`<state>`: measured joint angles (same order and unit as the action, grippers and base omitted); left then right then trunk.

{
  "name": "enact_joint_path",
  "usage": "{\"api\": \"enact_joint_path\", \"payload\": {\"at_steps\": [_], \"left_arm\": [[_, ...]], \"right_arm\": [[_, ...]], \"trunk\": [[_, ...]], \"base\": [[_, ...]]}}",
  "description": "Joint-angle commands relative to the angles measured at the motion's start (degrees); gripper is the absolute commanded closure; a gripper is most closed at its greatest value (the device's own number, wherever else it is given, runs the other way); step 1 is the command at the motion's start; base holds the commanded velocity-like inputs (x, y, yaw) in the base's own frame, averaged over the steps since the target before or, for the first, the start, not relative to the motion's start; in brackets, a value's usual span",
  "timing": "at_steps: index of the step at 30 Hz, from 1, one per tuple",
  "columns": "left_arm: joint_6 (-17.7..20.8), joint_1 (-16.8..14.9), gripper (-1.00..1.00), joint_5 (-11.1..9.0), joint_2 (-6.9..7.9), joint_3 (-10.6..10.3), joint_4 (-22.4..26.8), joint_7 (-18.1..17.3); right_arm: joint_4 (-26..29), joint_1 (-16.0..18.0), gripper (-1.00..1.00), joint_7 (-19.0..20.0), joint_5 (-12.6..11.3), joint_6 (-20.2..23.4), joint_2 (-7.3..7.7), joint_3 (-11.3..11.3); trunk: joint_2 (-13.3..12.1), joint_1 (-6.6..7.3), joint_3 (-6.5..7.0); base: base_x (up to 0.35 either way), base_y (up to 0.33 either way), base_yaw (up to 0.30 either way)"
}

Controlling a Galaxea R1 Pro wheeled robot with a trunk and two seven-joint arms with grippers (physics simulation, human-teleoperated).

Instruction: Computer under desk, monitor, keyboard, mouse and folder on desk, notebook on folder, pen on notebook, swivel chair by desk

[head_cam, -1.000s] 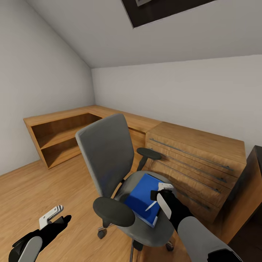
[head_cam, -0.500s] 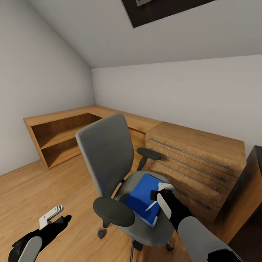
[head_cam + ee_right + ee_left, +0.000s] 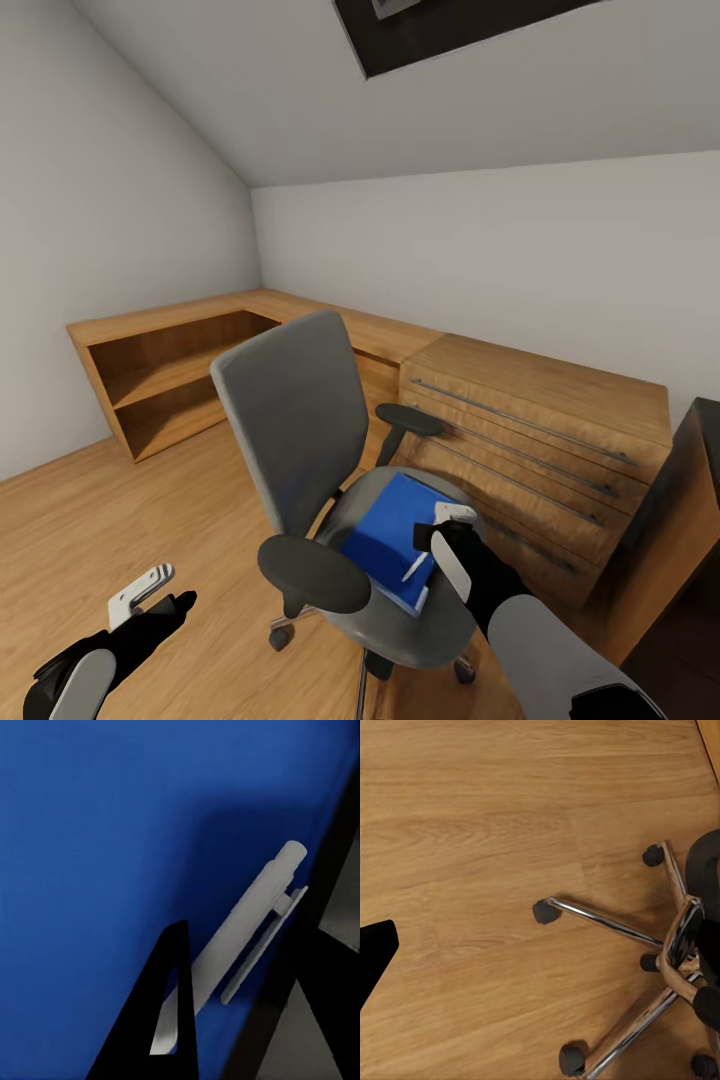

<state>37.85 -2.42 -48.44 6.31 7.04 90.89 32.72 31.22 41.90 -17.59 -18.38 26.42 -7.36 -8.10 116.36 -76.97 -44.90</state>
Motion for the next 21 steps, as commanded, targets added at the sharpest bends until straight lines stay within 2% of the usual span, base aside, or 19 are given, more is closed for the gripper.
{"api": "enact_joint_path", "payload": {"at_steps": [1,21], "left_arm": [[0.12,-0.04,-1.0,-0.6,0.01,0.0,0.08,0.54],[0.24,-0.04,-1.0,-0.54,0.01,0.0,0.08,0.51]], "right_arm": [[0.07,0.02,1.0,-0.51,-0.96,0.13,0.05,-0.35],[0.07,0.02,1.0,-0.51,-0.91,0.13,0.05,-0.41]], "trunk": [[0.03,0.01,-0.06],[0.03,0.01,-0.06]], "base": [[0.0,0.0,0.0],[0.0,0.0,0.0]]}}
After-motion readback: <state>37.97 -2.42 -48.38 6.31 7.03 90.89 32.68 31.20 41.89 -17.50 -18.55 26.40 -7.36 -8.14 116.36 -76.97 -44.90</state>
